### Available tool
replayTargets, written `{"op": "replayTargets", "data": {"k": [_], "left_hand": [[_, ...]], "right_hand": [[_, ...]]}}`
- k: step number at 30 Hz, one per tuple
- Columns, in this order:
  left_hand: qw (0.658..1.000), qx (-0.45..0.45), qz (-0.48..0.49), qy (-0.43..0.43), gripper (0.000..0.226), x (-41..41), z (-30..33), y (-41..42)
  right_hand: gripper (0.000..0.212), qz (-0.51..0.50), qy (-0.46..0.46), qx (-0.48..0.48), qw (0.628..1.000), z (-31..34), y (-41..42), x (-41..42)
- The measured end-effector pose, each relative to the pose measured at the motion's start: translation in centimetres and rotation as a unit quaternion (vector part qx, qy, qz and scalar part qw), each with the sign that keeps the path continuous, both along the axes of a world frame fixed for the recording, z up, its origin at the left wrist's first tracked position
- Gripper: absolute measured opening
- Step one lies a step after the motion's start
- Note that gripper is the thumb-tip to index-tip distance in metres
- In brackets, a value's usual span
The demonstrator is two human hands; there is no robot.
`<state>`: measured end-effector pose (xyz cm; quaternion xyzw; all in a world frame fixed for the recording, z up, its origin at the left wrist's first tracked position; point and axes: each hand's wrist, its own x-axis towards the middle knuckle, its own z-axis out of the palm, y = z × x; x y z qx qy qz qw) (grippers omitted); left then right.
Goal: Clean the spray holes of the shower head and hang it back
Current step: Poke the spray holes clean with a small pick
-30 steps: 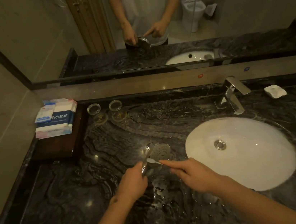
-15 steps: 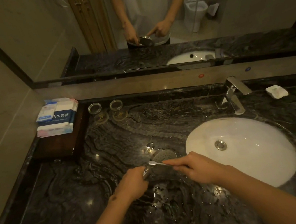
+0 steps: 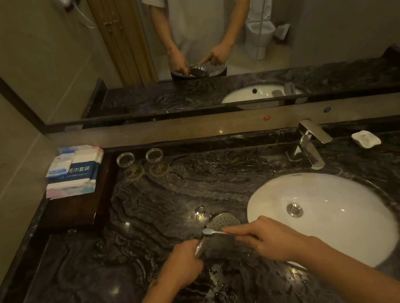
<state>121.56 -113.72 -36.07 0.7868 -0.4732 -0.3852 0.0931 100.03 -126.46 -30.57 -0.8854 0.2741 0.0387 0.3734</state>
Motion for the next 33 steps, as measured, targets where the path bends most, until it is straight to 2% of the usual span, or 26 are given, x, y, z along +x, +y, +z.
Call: {"op": "replayTargets", "data": {"k": [5,8,11,14,18,23,26,33], "left_hand": [[1.000,0.003,0.001,0.022,0.032,0.1,0.1,0.2],[0.991,0.029,0.044,0.121,0.020,0.0,0.3,1.1],[0.959,0.078,0.125,0.242,0.024,0.0,0.1,2.2],[0.940,0.115,0.134,0.291,0.026,0.4,0.4,2.6],[0.942,0.142,0.081,0.293,0.018,1.4,1.3,2.3],[0.953,0.168,0.022,0.252,0.016,2.0,2.0,1.9],[0.955,0.160,0.029,0.248,0.016,1.8,2.0,1.8],[0.956,0.140,0.042,0.253,0.017,1.9,2.0,1.9]], "right_hand": [[0.044,0.020,0.011,-0.026,0.999,-0.1,0.8,0.8],[0.043,0.047,0.040,-0.075,0.995,0.3,-0.3,-0.4],[0.042,0.085,0.075,-0.116,0.987,0.4,-0.8,-1.3],[0.042,0.090,0.059,-0.135,0.985,0.1,-0.1,-0.7],[0.039,0.100,0.035,-0.148,0.983,0.0,0.4,0.6],[0.037,0.106,0.020,-0.182,0.977,0.2,0.5,1.8],[0.038,0.107,0.018,-0.206,0.973,0.2,0.6,2.5],[0.040,0.095,0.032,-0.198,0.975,0.4,0.4,2.0]]}}
